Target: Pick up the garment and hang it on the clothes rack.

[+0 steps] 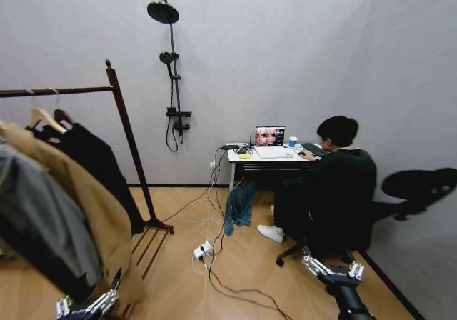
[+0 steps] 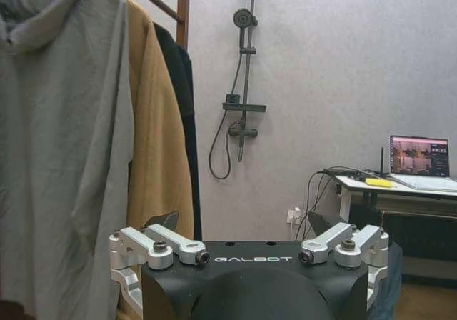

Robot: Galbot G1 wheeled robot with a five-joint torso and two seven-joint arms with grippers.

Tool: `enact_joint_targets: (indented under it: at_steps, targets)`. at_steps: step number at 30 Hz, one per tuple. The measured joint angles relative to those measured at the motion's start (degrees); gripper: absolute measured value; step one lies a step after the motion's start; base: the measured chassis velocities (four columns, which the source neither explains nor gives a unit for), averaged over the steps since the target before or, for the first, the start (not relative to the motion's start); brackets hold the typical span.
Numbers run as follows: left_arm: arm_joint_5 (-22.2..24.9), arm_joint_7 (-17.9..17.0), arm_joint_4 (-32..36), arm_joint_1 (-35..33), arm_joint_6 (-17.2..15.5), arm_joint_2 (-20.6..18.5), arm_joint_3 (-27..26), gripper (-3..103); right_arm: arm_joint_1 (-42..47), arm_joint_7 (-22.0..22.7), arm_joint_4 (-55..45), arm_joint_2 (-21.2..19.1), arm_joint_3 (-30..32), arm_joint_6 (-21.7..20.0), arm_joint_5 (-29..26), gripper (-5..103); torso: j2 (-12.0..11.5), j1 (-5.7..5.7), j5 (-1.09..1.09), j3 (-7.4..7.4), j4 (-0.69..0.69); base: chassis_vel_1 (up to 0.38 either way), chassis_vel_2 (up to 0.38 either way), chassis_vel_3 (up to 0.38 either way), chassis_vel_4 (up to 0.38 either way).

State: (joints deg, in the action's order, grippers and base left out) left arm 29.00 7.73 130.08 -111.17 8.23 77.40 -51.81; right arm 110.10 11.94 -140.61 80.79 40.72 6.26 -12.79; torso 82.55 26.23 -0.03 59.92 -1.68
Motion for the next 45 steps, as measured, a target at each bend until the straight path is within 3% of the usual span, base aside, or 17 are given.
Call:
enact_joint_targets:
  at_steps: [8,11,14,27,45]
  targets:
    - [0.0,0.0,0.0,0.01,0.0,0.0,0.0,100,0.0,0.0,0.01,0.0,0.0,0.0,0.0,100,-0.01,0.01,0.03,0.01,-0.06,0.113,-0.084,-0.144,0.153]
    - [0.0,0.03,0.01,0.02,0.0,0.0,0.01,100,-0.01,0.0,0.01,0.0,0.01,0.0,0.0,100,-0.04,0.06,0.06,0.03,-0.06,-0.084,-0.002,0.01,-0.022]
    - [0.0,0.01,0.01,0.02,0.0,0.0,0.0,100,-0.04,0.0,0.0,0.0,0.0,0.0,0.0,100,-0.07,0.12,0.03,0.05,0.03,-0.015,0.052,0.124,-0.125]
    - [0.0,-0.01,0.0,0.01,0.0,0.0,0.0,100,-0.01,0.0,0.0,0.0,-0.01,0.0,0.0,100,-0.01,0.02,0.01,0.01,-0.04,0.089,0.038,-0.039,-0.047]
    - [0.0,-0.01,0.0,0.01,0.0,0.0,0.0,100,-0.01,0.0,0.0,0.0,0.0,0.0,0.0,100,-0.02,0.04,0.02,0.02,-0.01,0.004,0.018,0.023,0.006]
